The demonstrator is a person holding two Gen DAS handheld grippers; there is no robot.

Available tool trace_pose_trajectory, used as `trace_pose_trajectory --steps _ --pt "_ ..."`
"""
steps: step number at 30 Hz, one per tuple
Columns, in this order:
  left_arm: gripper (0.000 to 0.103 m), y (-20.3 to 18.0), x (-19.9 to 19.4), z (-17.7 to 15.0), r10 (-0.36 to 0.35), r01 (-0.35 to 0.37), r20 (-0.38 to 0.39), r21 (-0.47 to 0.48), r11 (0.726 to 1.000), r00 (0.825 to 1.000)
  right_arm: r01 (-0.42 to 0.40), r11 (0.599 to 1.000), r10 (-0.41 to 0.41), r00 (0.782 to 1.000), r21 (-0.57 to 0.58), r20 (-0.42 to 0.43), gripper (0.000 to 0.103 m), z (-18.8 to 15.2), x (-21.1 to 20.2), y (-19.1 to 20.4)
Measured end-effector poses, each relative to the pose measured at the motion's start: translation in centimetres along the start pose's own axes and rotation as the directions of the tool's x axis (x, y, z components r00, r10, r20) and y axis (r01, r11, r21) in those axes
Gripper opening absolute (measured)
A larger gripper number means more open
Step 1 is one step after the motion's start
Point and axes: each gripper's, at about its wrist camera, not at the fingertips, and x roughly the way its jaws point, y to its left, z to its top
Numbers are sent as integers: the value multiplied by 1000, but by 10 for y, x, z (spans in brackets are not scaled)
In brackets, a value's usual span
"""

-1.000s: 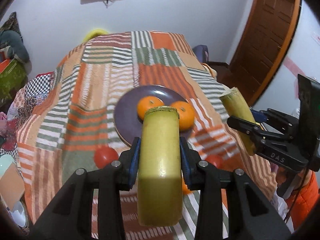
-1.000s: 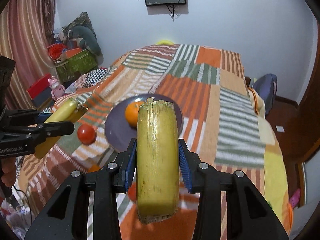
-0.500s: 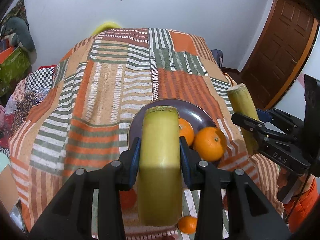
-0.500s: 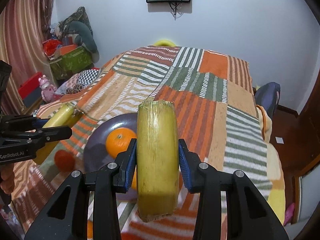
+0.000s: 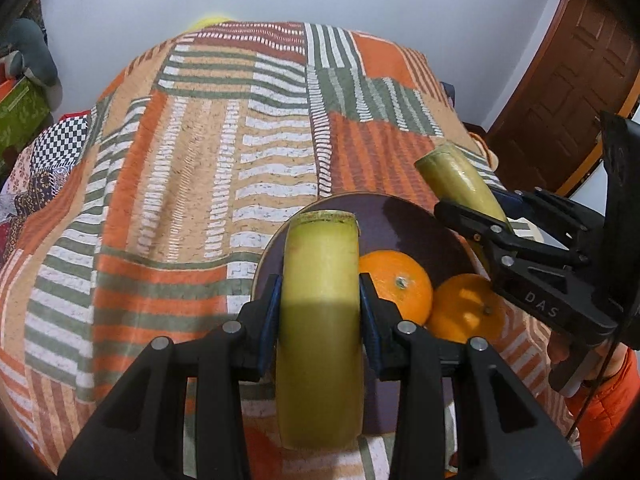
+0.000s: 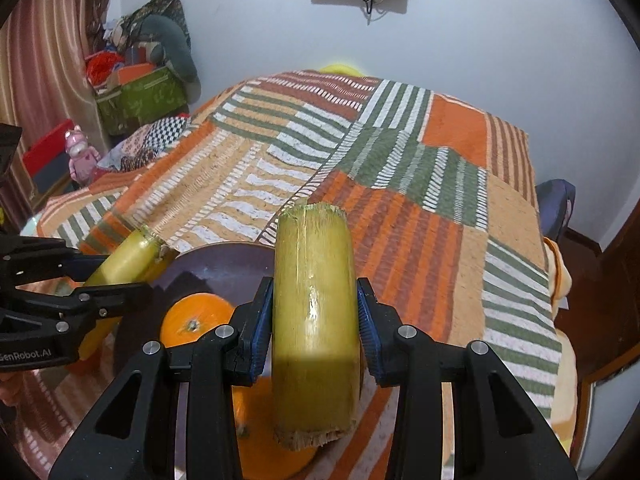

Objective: Organize fruits
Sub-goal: 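Lower both yellow items onto the plate rim and open both grippers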

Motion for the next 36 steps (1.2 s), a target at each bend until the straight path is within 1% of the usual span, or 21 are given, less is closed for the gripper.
trace_pose_trajectory --steps 4,9,13,15,17,24,26,28,32,36 --pt "37 4 14 3 -1 0 -22 -15 1000 1000 -2 1000 1 999 -25 -32 36 -1 15 3" --pt "37 6 19 6 14 -14 -18 -16 1000 1000 -29 999 26 997 -39 -70 36 -4 29 5" --pt "37 9 28 6 21 -22 -40 -27 999 999 -60 997 57 996 -39 -68 36 -3 30 3" --pt "36 11 31 6 6 -8 -54 -39 999 999 -77 996 75 995 -38 -72 36 -3 30 3" --pt "36 13 30 5 -3 0 -52 -52 999 999 -86 996 84 993 -34 -79 37 -4 31 3" --pt "37 -1 10 4 58 -58 8 29 998 998 -68 997 66 995 -27 -81 38 -6 29 8" --pt "37 -3 1 4 64 -65 26 43 997 998 -63 998 61 996 -19 -67 44 -5 24 8" --pt "37 -5 -13 3 64 -66 47 52 996 997 -68 998 68 996 -8 -49 46 -3 16 9" --pt "38 -8 -37 0 68 -73 77 65 995 995 -51 999 51 999 -8 -12 46 -1 -6 12" --pt "39 -6 -64 -10 70 -77 97 68 995 993 -42 999 42 999 16 29 47 -4 -38 14"
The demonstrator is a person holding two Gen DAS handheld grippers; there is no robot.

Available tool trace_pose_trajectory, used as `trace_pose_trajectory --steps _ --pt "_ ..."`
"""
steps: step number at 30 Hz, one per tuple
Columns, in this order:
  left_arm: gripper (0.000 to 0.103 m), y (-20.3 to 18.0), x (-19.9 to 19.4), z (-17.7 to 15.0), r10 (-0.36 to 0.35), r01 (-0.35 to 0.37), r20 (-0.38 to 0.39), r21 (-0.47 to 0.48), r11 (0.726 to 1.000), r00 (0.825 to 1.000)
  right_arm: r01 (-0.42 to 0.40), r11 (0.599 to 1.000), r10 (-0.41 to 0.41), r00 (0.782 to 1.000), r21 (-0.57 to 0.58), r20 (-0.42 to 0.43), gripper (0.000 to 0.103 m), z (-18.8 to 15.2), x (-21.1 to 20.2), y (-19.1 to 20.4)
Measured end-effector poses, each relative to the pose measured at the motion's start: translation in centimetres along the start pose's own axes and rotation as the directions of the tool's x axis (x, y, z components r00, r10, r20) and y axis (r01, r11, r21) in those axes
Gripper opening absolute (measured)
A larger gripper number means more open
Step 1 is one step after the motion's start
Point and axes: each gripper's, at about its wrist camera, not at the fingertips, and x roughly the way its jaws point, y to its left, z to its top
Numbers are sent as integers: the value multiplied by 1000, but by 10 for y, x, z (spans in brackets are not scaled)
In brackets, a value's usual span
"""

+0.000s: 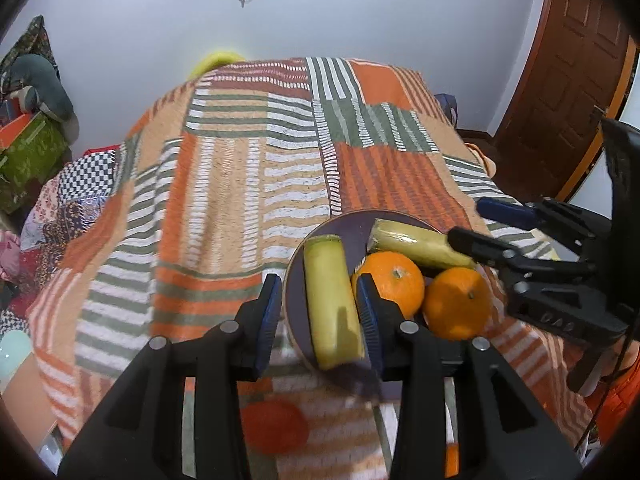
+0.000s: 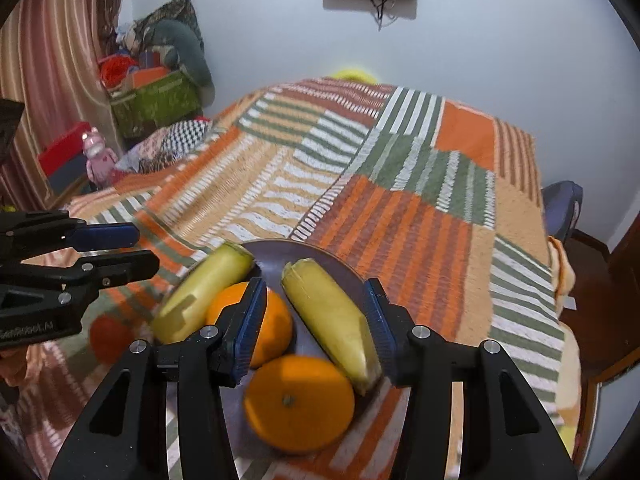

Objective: Organize fruits
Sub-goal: 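Lower both yellow items onto the plate rim and open both grippers, then grasp a red tomato with the right gripper while the left gripper grasps another tomato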

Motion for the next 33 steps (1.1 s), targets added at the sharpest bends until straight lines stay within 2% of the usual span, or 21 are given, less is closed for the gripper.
trace_pose_trajectory --steps 7,16,20,26,33 --pt "47 5 -46 -29 24 -25 24 25 999 999 21 999 -22 999 26 47 51 -17 -47 12" --pt "50 17 -66 -80 22 -22 -17 5 1000 1000 27 995 -33 998 100 60 51 -56 -88 26" --pt "50 17 -64 -106 34 -33 -43 17 999 998 43 992 -47 998 122 33 52 -76 -90 30" --pt "51 22 -50 -134 8 -8 -105 -5 1000 994 68 982 -60 997 179 -49 52 -112 -72 35" --pt "51 31 -37 -148 -2 0 -137 -13 1000 991 59 966 -27 991 253 -128 52 -138 -52 31"
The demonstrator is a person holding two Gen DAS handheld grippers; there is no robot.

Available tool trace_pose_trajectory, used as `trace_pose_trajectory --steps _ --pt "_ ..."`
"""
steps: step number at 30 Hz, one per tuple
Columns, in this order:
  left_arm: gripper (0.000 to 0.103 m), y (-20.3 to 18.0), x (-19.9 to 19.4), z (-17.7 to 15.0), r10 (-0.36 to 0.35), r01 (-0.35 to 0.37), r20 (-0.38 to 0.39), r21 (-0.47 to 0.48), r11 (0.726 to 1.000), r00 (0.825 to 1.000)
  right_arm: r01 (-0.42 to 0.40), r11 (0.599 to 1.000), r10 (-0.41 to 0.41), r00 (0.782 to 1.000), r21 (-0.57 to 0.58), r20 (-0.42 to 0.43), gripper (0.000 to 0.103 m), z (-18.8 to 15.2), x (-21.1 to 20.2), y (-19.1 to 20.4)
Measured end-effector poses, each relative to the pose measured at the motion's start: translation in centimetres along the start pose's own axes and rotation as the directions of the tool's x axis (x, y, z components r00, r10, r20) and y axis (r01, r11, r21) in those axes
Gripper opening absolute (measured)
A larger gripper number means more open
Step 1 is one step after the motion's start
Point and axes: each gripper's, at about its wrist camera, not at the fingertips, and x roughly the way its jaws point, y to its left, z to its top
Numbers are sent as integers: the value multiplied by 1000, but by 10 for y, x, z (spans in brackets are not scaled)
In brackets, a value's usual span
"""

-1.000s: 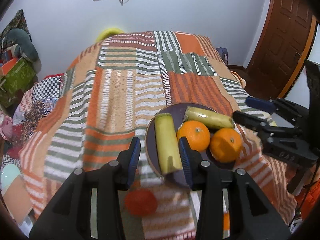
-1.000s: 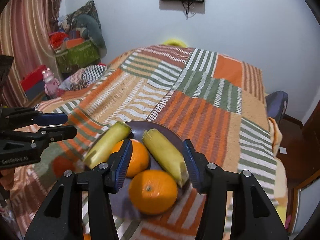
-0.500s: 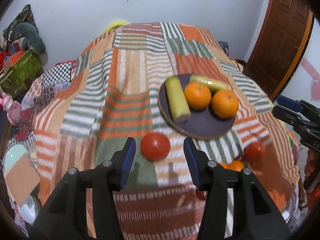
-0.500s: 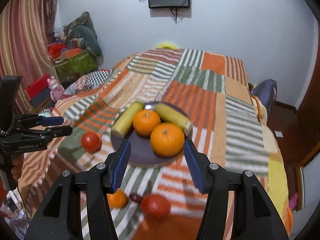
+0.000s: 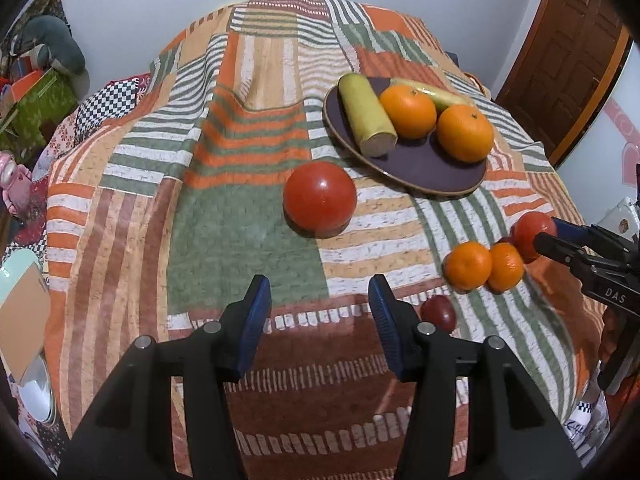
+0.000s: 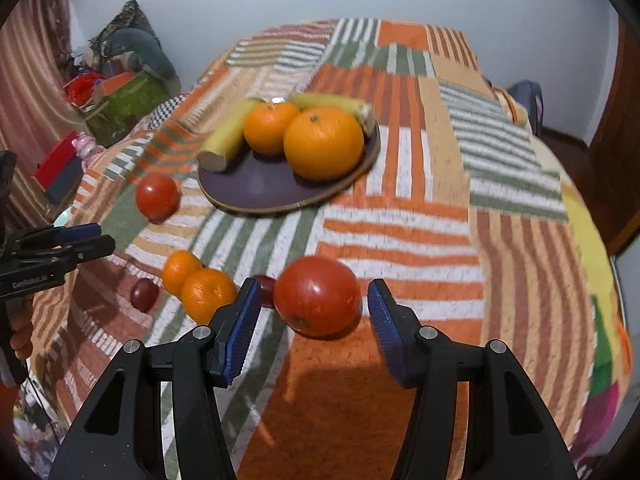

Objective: Organize fruits
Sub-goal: 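Grasp a red tomato with the right gripper while the left gripper grasps another tomato, then place both red tomatoes on the plate beside the oranges and release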

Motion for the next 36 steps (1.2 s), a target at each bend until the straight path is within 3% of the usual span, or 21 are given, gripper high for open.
trace_pose_trajectory --steps 7,10,23,36 --pt "51 5 17 16 1 -1 -5 -7 1000 1000 6 1000 -6 1000 0 -23 52 -3 10 1" --pt "51 7 24 25 0 0 -6 -13 1000 1000 -3 1000 3 1000 3 -20 45 -4 10 -1" --pt "51 4 46 54 -21 21 -10 -15 1000 1000 -46 999 46 999 17 -5 44 1 2 -5" --pt "51 5 52 58 -11 11 -18 -24 1000 1000 -65 998 65 997 6 37 44 22 -1 -1"
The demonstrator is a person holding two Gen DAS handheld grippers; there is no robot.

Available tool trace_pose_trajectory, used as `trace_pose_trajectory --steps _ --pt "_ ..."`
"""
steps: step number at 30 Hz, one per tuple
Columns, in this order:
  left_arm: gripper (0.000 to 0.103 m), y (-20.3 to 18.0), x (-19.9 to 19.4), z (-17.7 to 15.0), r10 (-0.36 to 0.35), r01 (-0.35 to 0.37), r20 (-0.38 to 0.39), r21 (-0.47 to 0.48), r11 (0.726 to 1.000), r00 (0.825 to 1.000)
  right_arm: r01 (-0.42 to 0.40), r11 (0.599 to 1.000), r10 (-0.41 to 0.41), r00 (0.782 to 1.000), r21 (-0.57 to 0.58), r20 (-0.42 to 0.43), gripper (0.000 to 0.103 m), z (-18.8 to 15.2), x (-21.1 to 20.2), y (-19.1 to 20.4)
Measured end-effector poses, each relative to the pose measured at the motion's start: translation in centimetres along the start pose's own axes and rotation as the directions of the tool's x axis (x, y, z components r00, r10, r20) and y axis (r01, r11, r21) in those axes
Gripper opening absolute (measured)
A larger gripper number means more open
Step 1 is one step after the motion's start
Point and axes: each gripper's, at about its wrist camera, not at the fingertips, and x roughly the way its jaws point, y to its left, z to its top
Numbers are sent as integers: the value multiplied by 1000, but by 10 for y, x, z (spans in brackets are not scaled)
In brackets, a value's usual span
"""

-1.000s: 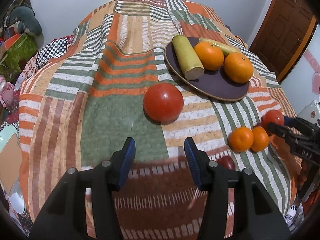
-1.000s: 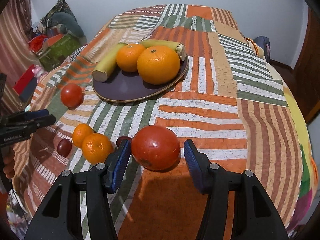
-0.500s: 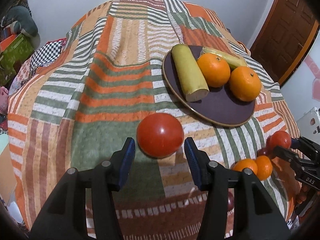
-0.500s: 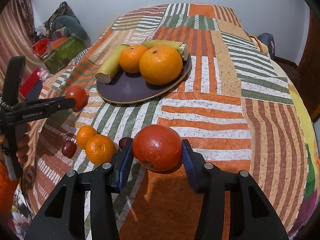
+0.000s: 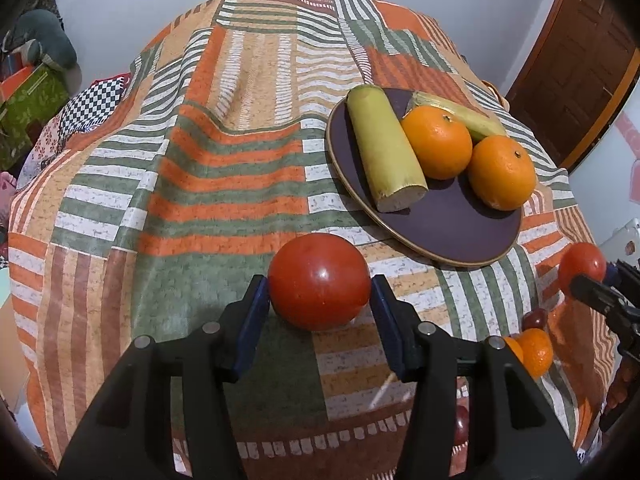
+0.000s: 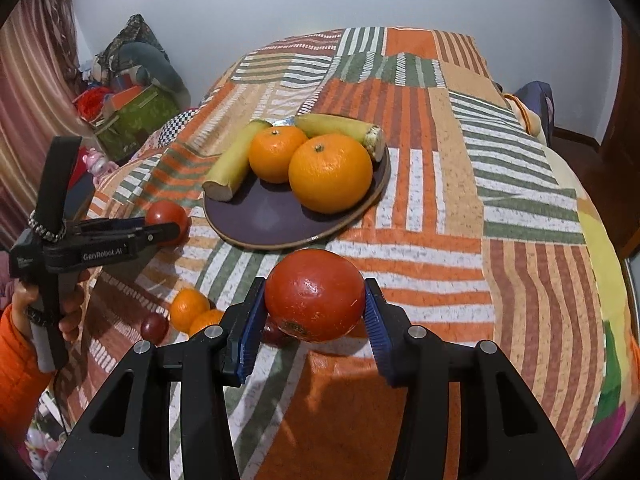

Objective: Organize fruits
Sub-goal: 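Place both red tomatoes on the plate beside the oranges and release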

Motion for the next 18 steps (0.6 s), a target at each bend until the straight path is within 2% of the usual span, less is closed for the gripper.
trace_pose_trajectory --steps 5,18 --pt "51 -4 -8 -3 -46 46 2 -7 999 999 -2 1000 2 1000 -25 -5 44 9 8 4" --pt "51 -45 -23 11 -103 99 49 77 992 993 -24 993 21 999 -119 -30 44 35 31 23"
